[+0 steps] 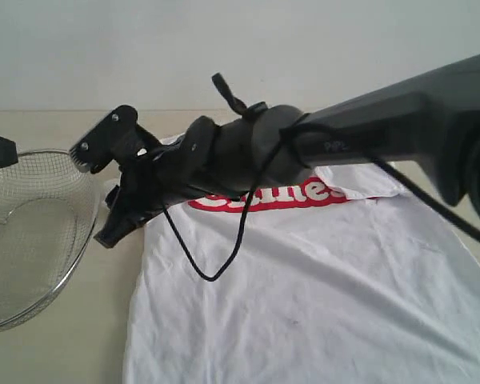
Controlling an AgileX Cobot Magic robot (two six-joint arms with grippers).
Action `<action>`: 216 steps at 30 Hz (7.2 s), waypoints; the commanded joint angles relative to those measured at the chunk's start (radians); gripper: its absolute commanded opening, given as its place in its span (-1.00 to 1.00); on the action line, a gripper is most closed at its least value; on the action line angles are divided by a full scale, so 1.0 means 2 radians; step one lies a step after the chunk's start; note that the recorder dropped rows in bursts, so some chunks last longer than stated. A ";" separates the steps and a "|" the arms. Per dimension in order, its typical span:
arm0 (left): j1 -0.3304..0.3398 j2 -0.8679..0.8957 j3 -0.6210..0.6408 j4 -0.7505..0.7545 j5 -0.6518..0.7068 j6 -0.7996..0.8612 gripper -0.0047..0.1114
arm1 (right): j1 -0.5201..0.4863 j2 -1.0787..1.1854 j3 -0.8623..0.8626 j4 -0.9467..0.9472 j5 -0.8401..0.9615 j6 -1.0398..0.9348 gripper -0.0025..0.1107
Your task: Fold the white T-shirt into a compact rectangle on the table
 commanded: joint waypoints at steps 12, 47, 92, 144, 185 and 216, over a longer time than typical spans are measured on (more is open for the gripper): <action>0.002 -0.003 0.002 -0.009 -0.010 0.003 -0.84 | 0.008 0.035 -0.007 -0.020 -0.069 -0.119 0.05; 0.002 -0.003 0.002 -0.011 -0.009 0.012 -0.84 | 0.029 0.098 -0.042 -0.018 -0.162 -0.158 -0.02; 0.002 0.073 0.002 -0.086 -0.005 0.068 -0.84 | 0.029 0.062 -0.042 0.459 -0.335 -0.148 -0.96; 0.002 0.599 -0.488 -0.018 0.144 0.050 -0.13 | 0.029 0.058 -0.027 0.462 -0.352 -0.042 -0.96; -0.045 0.646 -0.531 -0.051 0.198 0.095 -0.82 | 0.029 0.058 -0.027 0.462 -0.348 -0.042 -0.96; -0.034 0.639 -0.556 -0.025 0.182 0.054 -0.84 | 0.028 0.005 -0.027 0.462 -0.345 -0.111 -0.93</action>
